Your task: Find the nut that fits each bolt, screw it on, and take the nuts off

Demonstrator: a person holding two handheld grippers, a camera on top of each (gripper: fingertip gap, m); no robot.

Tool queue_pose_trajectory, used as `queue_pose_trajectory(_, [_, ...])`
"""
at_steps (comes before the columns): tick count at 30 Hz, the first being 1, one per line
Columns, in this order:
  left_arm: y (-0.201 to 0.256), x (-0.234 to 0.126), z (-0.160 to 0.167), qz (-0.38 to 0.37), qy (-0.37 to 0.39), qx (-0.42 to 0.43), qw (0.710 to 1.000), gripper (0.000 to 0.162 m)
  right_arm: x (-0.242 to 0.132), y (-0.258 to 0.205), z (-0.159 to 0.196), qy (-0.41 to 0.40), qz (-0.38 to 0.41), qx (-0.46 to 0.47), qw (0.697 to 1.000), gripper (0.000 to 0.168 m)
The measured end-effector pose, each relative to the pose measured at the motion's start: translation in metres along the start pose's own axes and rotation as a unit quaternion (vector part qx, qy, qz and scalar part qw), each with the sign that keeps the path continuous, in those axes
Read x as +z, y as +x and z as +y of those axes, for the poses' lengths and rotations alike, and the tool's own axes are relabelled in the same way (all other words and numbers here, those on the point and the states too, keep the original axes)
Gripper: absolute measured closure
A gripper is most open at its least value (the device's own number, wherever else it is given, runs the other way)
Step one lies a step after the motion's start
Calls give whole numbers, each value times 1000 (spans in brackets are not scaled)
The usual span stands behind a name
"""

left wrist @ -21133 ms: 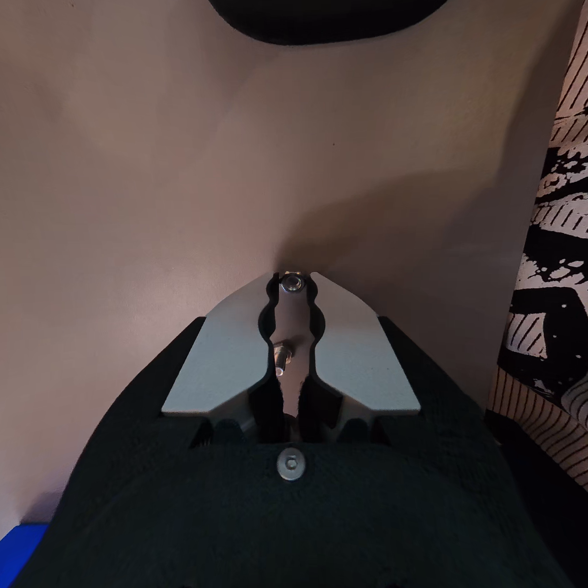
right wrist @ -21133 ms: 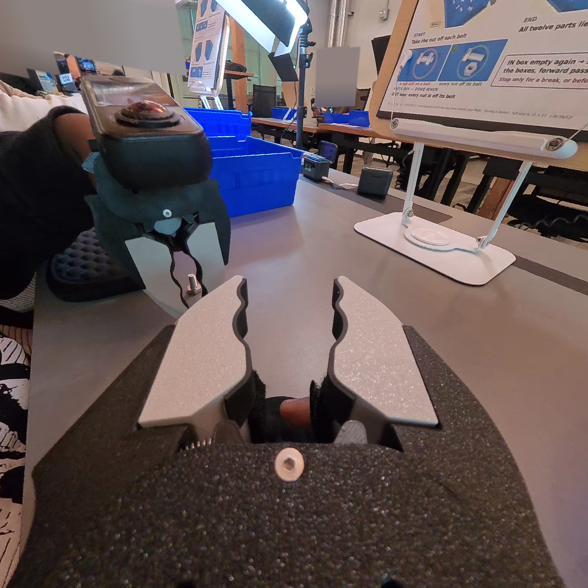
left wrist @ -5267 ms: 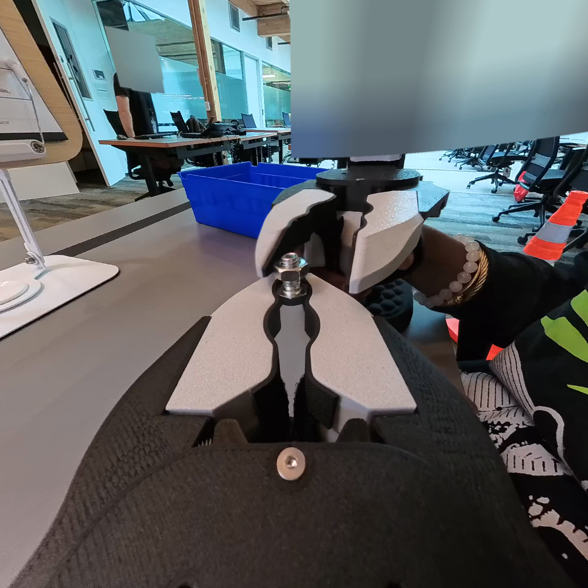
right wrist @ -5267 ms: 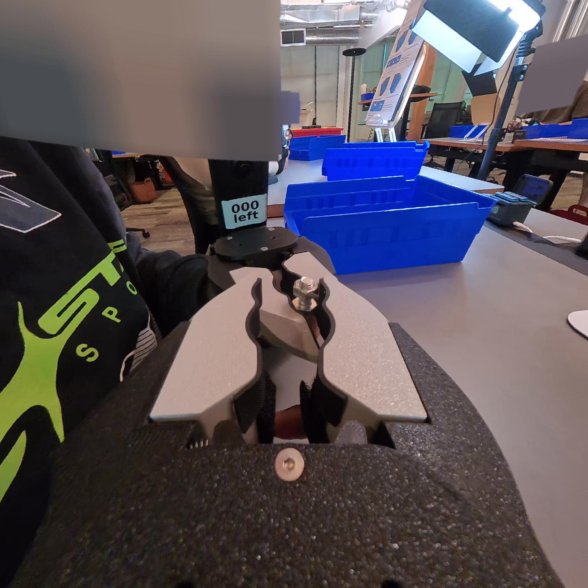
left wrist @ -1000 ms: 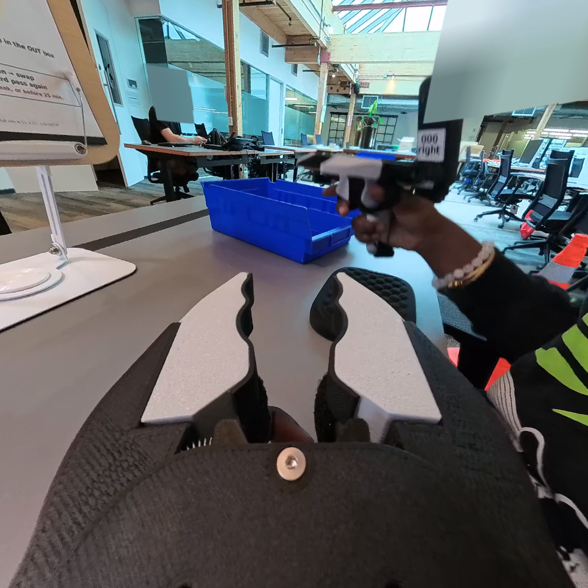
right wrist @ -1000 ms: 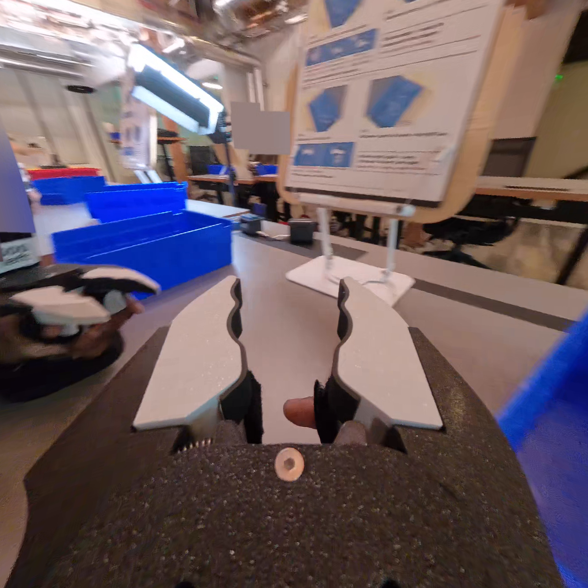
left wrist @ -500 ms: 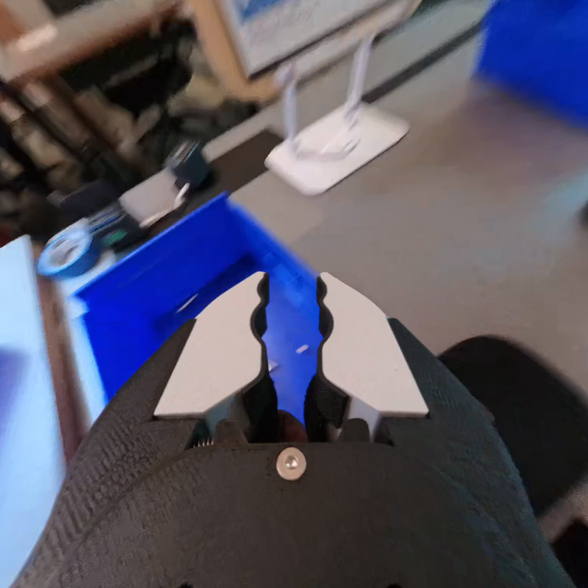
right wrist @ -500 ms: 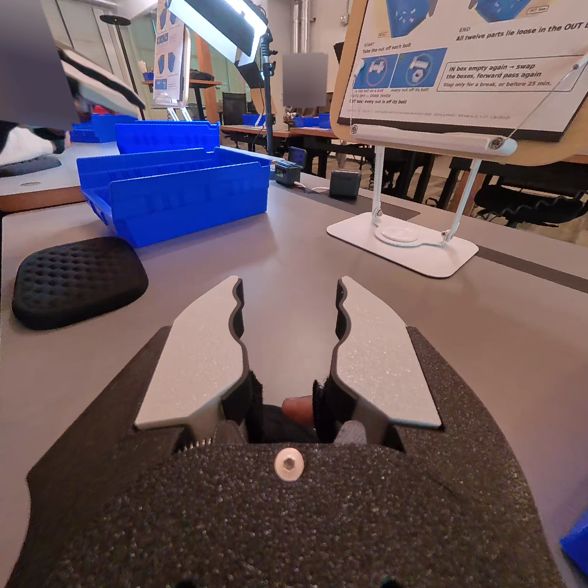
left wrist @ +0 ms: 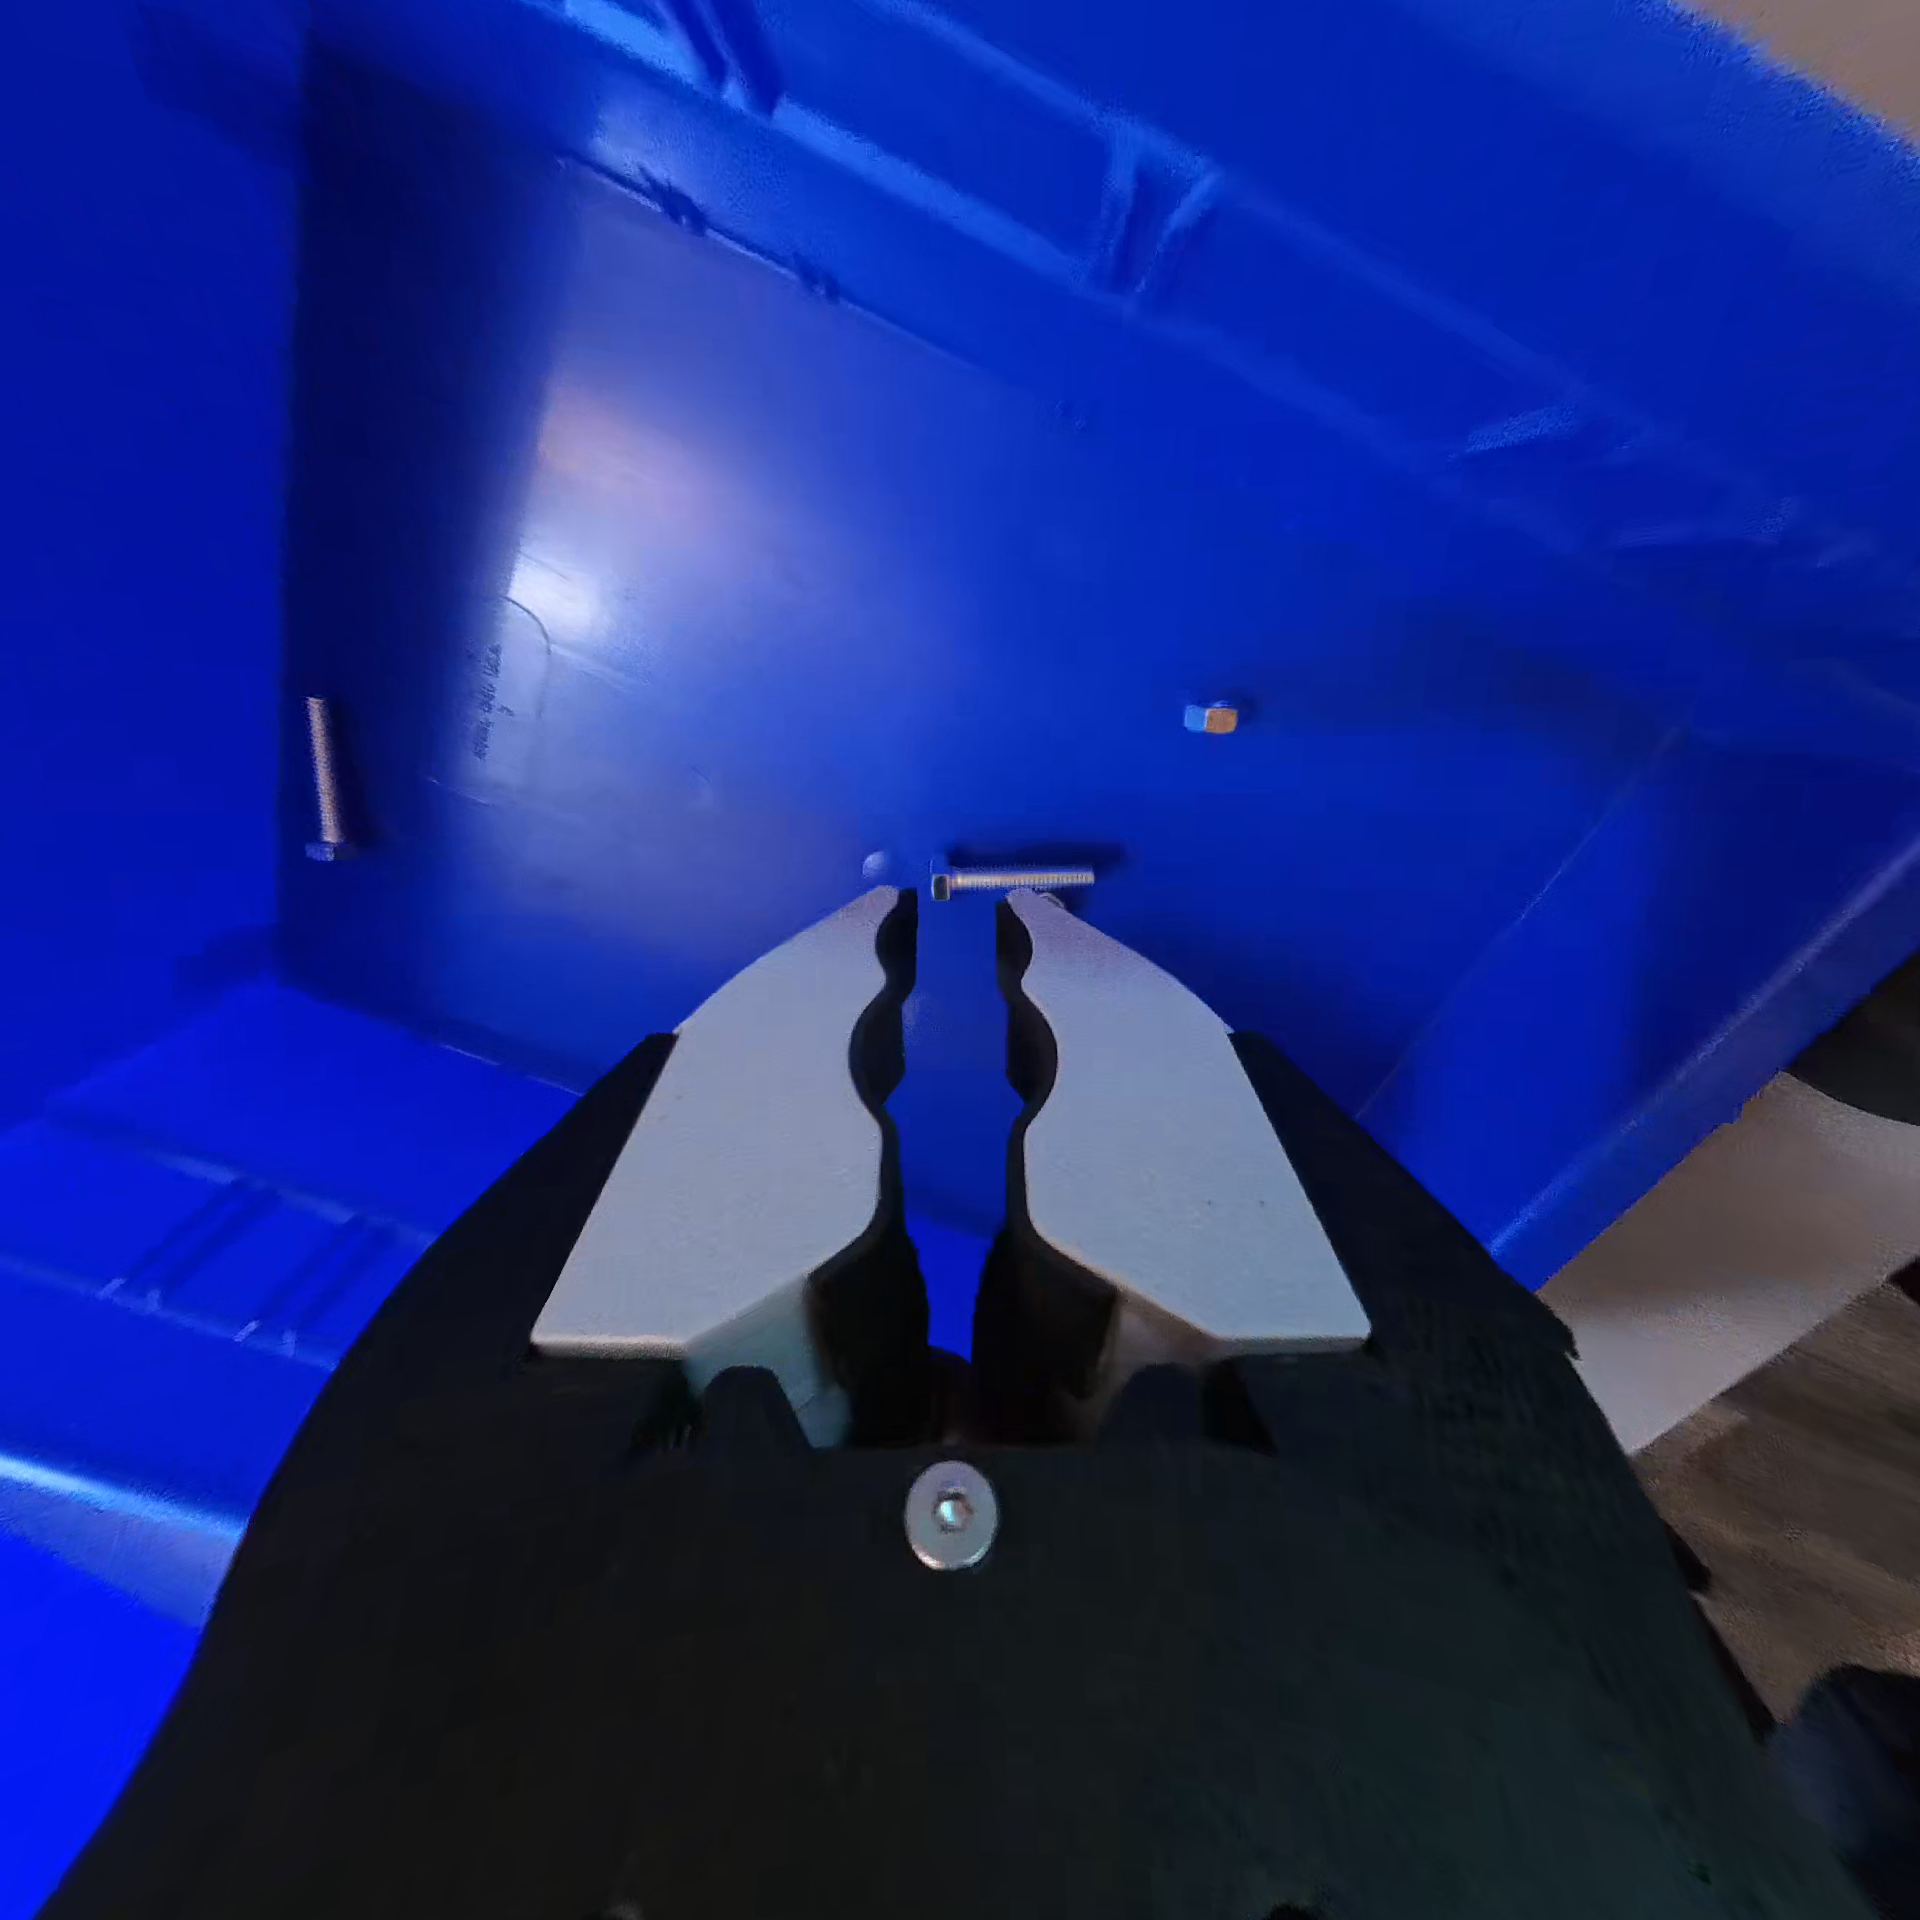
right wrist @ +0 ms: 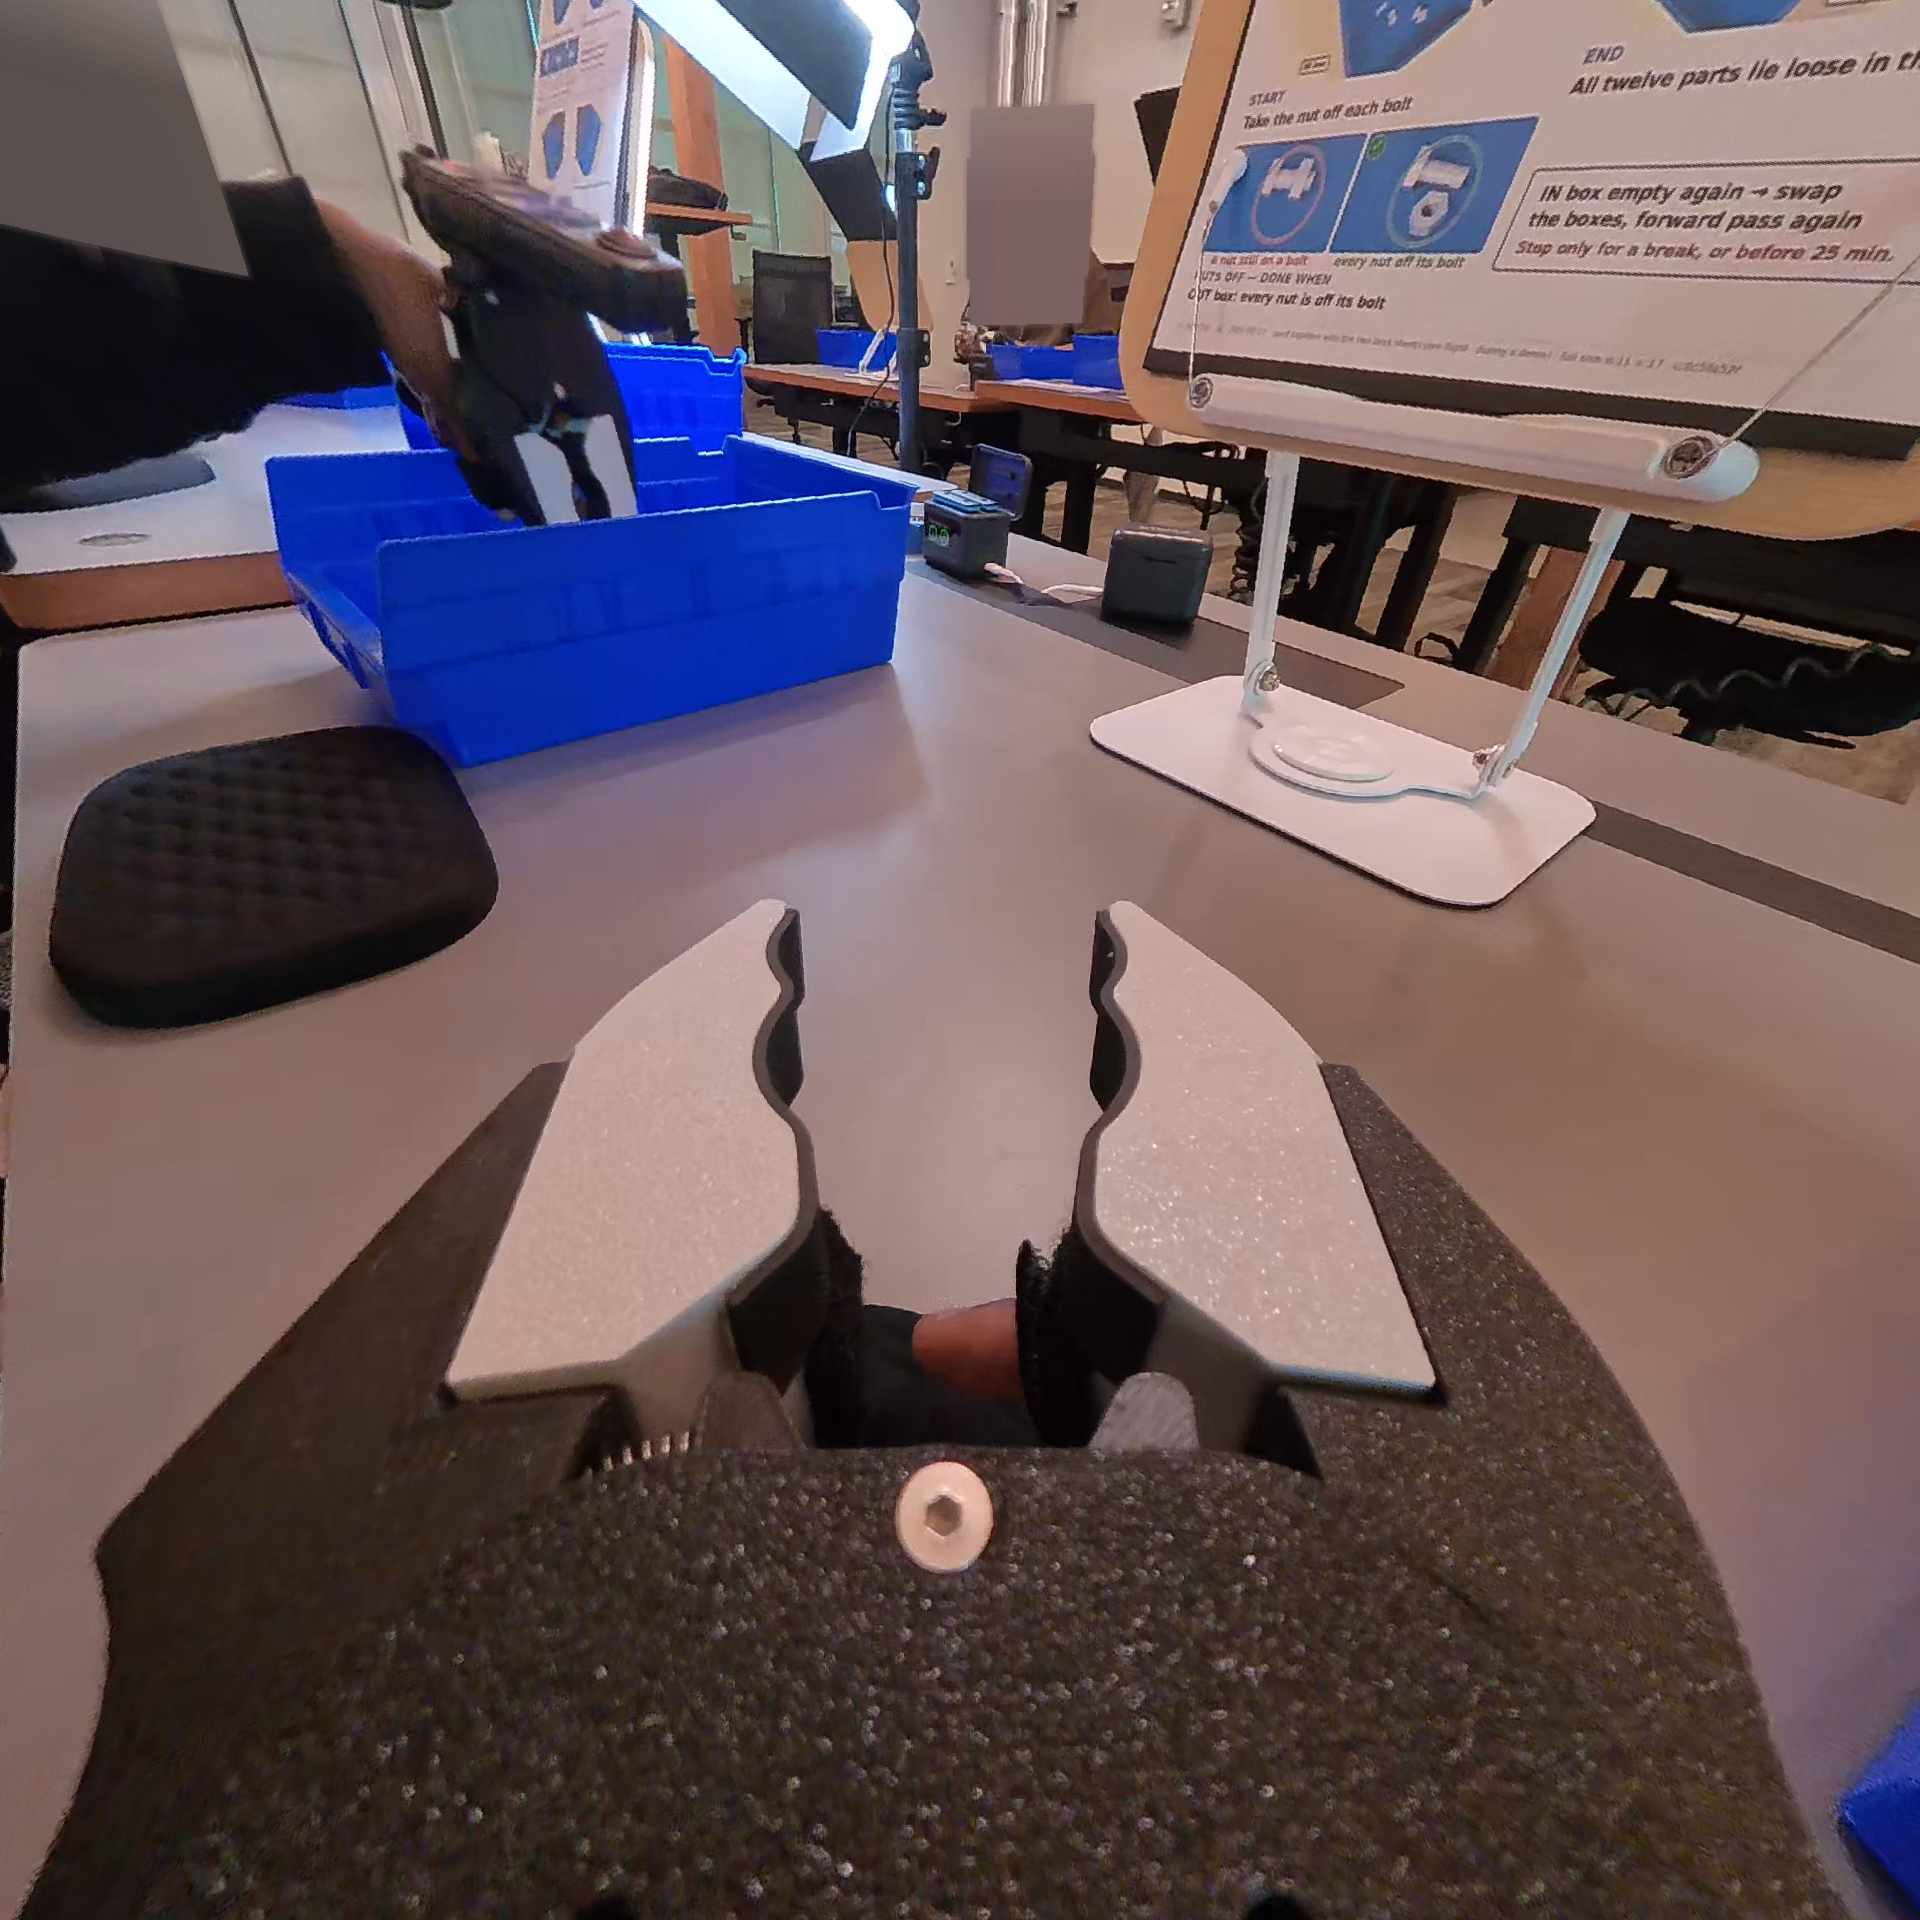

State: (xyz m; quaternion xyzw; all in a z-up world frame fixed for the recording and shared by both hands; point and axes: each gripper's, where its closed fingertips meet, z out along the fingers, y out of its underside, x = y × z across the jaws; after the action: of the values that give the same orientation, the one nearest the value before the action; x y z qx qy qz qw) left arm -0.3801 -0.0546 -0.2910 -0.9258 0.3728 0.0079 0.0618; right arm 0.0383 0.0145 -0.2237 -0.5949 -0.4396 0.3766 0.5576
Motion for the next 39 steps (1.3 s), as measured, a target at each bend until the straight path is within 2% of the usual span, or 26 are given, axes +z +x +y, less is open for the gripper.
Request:
queue_pose_trajectory(3, [-2, 8, 5, 22, -13, -13, 1000, 147, 0, 1, 0, 2, 1, 4, 1000, 115])
queue_pose_trajectory(8, [1, 13, -1, 61, 15, -44, 997, 149, 0, 1, 0, 1, 4, 1, 1000, 117])
queue_pose_trajectory(14, [-3, 25, 7, 47, -17, -49, 998, 153, 0, 1, 0, -1, 5, -1, 1000, 117])
queue_pose_trajectory(19, [-1, 24, 7, 68, -3, -60, 996, 157, 0, 1, 0, -1, 7, -2, 1000, 118])
queue_pose_trajectory(22, [-2, 16, 2, 66, 37, -77, 994, 157, 1, 1, 2, -5, 6, -2, 1000, 118])
queue_pose_trajectory(25, [-12, -8, -12, 33, 122, -115, 985, 157, 2, 1, 3, -9, 5, -5, 1000, 118])
queue_pose_trajectory(27, [-21, -35, -29, -7, 214, -158, 964, 157, 2, 0, 3, -9, 6, -8, 1000, 118])
queue_pose_trajectory(28, [-23, -53, -41, -21, 274, -180, 945, 157, 2, 0, 3, -9, 6, -9, 1000, 118])
queue_pose_trajectory(31, [-7, -106, -79, -41, 444, -215, 869, 158, 3, 0, 4, -12, 6, -10, 1000, 118])
queue_pose_trajectory(35, [58, -150, -128, 26, 588, -226, 776, 158, 4, -2, 5, -18, 8, -23, 1000, 118])
queue_pose_trajectory(39, [123, -158, -167, 115, 650, -216, 720, 158, 4, -2, 5, -18, 11, -30, 999, 119])
